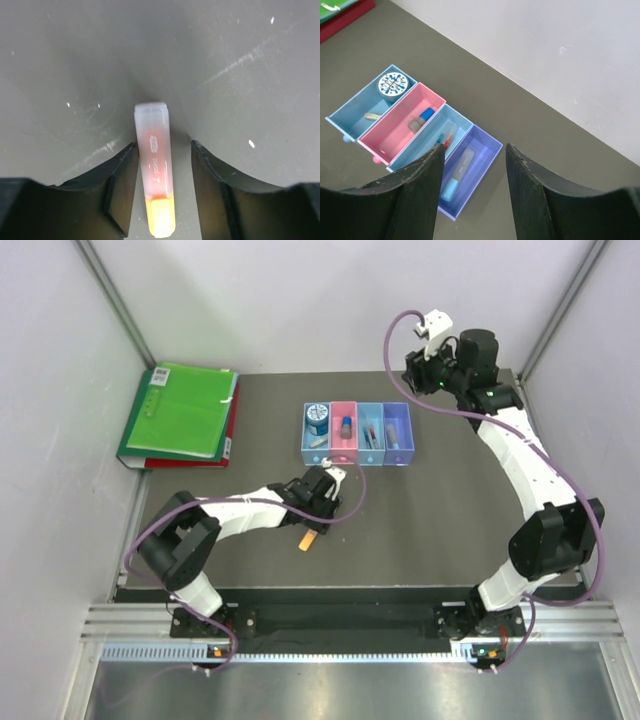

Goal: Sort the stationery into containers
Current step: Pick up the pen from the center of the board.

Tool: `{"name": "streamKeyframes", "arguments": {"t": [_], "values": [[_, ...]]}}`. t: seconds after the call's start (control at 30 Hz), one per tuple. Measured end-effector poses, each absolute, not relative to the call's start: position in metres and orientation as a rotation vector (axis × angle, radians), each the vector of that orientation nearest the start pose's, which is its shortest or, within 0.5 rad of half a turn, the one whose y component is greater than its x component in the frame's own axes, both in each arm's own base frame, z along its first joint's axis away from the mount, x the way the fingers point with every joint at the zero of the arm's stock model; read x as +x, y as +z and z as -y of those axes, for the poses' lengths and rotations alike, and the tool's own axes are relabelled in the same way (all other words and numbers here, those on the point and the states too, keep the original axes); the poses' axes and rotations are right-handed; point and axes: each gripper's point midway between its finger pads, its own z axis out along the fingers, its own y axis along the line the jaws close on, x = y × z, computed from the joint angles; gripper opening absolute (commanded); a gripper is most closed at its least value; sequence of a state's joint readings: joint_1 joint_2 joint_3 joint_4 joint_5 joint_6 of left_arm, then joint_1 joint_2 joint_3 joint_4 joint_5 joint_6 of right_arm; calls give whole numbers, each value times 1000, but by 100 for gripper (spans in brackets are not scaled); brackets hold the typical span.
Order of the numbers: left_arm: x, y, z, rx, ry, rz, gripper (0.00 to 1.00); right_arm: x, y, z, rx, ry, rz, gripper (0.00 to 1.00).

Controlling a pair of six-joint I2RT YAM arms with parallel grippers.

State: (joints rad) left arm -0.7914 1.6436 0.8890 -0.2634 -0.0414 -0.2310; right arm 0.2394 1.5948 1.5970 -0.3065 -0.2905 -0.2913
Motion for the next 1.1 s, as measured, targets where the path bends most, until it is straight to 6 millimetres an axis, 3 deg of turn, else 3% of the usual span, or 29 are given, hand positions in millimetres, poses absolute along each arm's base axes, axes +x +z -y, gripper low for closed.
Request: {"name": "streamKeyframes", "arguments": {"t": [0.13,0.3,0.47,0.6,0.67,0.7,1.1], "values": [[256,16,261,717,-288,-2537,48,468,331,-154,-659,251,-1738,52],[268,13,269,726,-244,-2546,33,464,341,-151,-638,259,-1726,54],[272,13,271,737,-220,-2553,40,460,351,-146,-617,257,-1710,54],[272,14,271,747,-215,-2553,32,461,352,-140,-604,252,-1712,54],[273,16,272,755,-214,-2549,5,462,352,-138,-595,251,-1715,54],[272,16,272,756,-214,-2549,0,462,352,-137,-593,251,-1715,54],[276,20,276,812,-166,-2604,0,456,345,-134,-581,250,-1733,54]]}}
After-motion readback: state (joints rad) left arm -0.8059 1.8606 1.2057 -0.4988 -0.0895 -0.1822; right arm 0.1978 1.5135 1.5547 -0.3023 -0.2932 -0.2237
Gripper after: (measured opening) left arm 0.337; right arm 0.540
